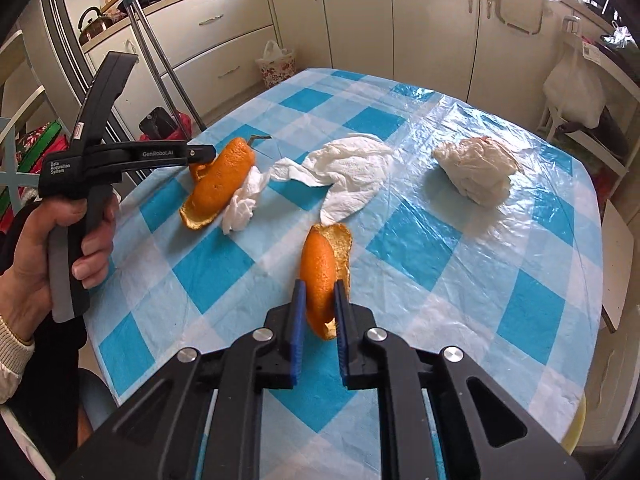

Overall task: Collect trash
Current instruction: 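Grasp an orange peel with the right tool while the left tool grasps another peel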

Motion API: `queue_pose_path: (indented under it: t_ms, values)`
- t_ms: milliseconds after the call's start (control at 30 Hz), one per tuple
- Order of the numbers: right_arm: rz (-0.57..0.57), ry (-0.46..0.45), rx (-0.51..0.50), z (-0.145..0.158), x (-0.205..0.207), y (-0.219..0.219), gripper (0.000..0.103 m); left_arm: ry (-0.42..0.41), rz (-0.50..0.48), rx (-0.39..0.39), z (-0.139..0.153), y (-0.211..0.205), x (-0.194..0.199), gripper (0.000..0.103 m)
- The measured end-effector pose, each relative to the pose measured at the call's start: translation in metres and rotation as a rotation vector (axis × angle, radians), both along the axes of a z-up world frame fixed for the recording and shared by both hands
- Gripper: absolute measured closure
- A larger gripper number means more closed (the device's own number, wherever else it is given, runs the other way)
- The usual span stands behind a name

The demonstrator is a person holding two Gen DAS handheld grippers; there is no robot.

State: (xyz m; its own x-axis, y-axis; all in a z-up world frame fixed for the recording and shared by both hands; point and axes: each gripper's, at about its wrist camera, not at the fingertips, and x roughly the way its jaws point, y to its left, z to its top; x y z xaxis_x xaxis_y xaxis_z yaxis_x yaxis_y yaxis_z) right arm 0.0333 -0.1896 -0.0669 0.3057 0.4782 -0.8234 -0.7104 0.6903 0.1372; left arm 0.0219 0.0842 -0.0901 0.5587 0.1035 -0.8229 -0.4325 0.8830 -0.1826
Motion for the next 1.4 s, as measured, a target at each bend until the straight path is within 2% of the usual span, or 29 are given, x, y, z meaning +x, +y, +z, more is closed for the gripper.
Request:
queue_pose_path:
  t_ms: [67, 167, 267, 367, 433, 500, 533, 567, 700, 733, 767, 833, 900, 933, 967, 1000, 1033, 1100, 1133, 1300, 1400]
  values:
    - [-0.006, 0.006, -0.002, -0.001, 0.002, -0.002, 0.088, -0.011, -0.001, 0.013, 0.004, -0.003, -0.003, 0.085]
    - [-0.002, 0.0, 0.009, 0.002, 0.001, -0.003, 0.089, -0.035, 0.005, 0.009, 0.011, -0.003, -0.012, 0.094]
    - [0.002, -0.01, 0.017, 0.006, -0.003, -0.004, 0.089, -0.085, 0.0, -0.004, 0.02, -0.002, -0.024, 0.099]
    - [-0.002, -0.017, 0.014, 0.008, -0.004, -0.008, 0.089, -0.141, -0.015, -0.004, 0.032, -0.003, -0.033, 0.099]
    - [-0.008, -0.015, 0.008, 0.008, -0.005, -0.01, 0.088, -0.149, -0.028, -0.019, 0.036, -0.005, -0.034, 0.099]
    - [-0.025, -0.02, 0.003, 0.007, -0.004, -0.012, 0.078, -0.131, -0.029, -0.033, 0.032, -0.002, -0.034, 0.099]
    - [-0.033, -0.02, 0.015, 0.008, -0.003, -0.013, 0.064, -0.115, -0.022, -0.053, 0.027, 0.001, -0.034, 0.099]
    - [-0.042, -0.018, 0.029, 0.008, -0.002, -0.013, 0.055, -0.102, -0.012, -0.077, 0.022, 0.006, -0.036, 0.099]
    - [-0.037, 0.011, 0.056, 0.005, 0.002, -0.004, 0.053, -0.064, 0.012, -0.115, 0.008, 0.016, -0.037, 0.094]
    - [-0.033, 0.018, 0.052, 0.002, 0.003, 0.0, 0.053, -0.055, 0.007, -0.11, 0.006, 0.015, -0.036, 0.088]
    - [-0.029, 0.025, 0.046, 0.0, 0.004, 0.004, 0.053, -0.046, 0.004, -0.095, 0.005, 0.013, -0.036, 0.078]
    - [-0.027, 0.037, 0.025, -0.007, 0.006, 0.012, 0.053, -0.027, 0.002, -0.043, 0.003, 0.008, -0.034, 0.066]
    - [-0.029, 0.054, 0.009, -0.012, 0.008, 0.015, 0.055, -0.007, -0.007, 0.007, 0.001, 0.004, -0.032, 0.066]
    - [-0.034, 0.057, 0.003, -0.014, 0.009, 0.016, 0.063, -0.005, -0.014, 0.03, 0.001, 0.002, -0.032, 0.066]
    - [-0.033, 0.061, 0.0, -0.015, 0.009, 0.017, 0.075, -0.002, -0.019, 0.047, 0.001, 0.0, -0.031, 0.067]
    - [-0.032, 0.068, 0.006, -0.014, 0.01, 0.016, 0.077, 0.0, -0.024, 0.066, 0.001, -0.003, -0.031, 0.07]
    - [-0.033, 0.066, 0.01, -0.014, 0.009, 0.014, 0.081, 0.001, -0.027, 0.071, 0.001, -0.004, -0.03, 0.083]
    - [-0.031, 0.062, 0.012, -0.012, 0.008, 0.012, 0.084, -0.007, -0.031, 0.057, 0.002, -0.003, -0.029, 0.089]
    - [-0.03, 0.058, 0.012, -0.011, 0.007, 0.011, 0.085, -0.014, -0.032, 0.046, 0.003, -0.003, -0.03, 0.096]
    - [-0.037, 0.027, 0.029, -0.001, 0.002, 0.0, 0.087, -0.09, -0.038, 0.039, 0.018, -0.008, -0.036, 0.098]
    - [-0.062, 0.008, 0.05, 0.007, 0.001, -0.011, 0.087, -0.158, -0.081, 0.048, 0.035, -0.023, -0.039, 0.098]
